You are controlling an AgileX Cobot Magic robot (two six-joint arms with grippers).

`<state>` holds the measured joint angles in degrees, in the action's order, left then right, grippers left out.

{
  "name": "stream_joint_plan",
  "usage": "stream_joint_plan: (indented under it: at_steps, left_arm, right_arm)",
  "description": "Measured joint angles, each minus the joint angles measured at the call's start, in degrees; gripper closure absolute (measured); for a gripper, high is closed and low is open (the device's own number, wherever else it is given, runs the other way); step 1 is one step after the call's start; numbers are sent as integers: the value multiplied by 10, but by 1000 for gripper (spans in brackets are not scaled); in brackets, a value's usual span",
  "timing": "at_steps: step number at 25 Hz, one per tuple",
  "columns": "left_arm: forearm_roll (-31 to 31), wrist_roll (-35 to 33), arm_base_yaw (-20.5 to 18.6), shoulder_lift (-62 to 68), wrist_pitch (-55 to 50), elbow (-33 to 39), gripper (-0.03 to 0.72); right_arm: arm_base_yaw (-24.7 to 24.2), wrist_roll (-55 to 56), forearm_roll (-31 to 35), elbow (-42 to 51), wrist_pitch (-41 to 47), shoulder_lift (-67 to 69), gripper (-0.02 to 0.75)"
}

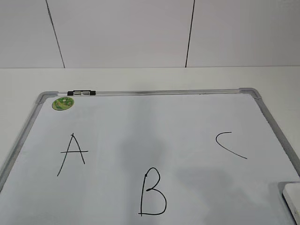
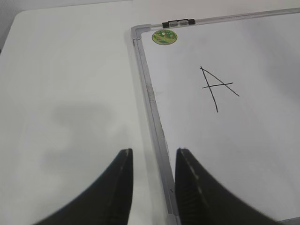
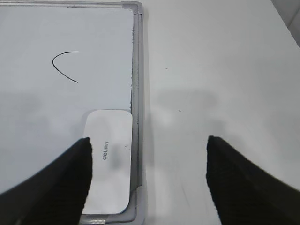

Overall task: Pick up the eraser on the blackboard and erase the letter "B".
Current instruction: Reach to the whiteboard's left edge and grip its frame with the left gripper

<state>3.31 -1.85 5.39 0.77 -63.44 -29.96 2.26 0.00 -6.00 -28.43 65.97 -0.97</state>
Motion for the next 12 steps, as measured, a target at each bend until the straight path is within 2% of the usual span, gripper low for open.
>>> stream_joint_plan:
  at_steps: [12]
  left_arm:
    - [0,0,0,0,0,0,452]
  right_arm:
    - [0,0,0,0,0,0,154]
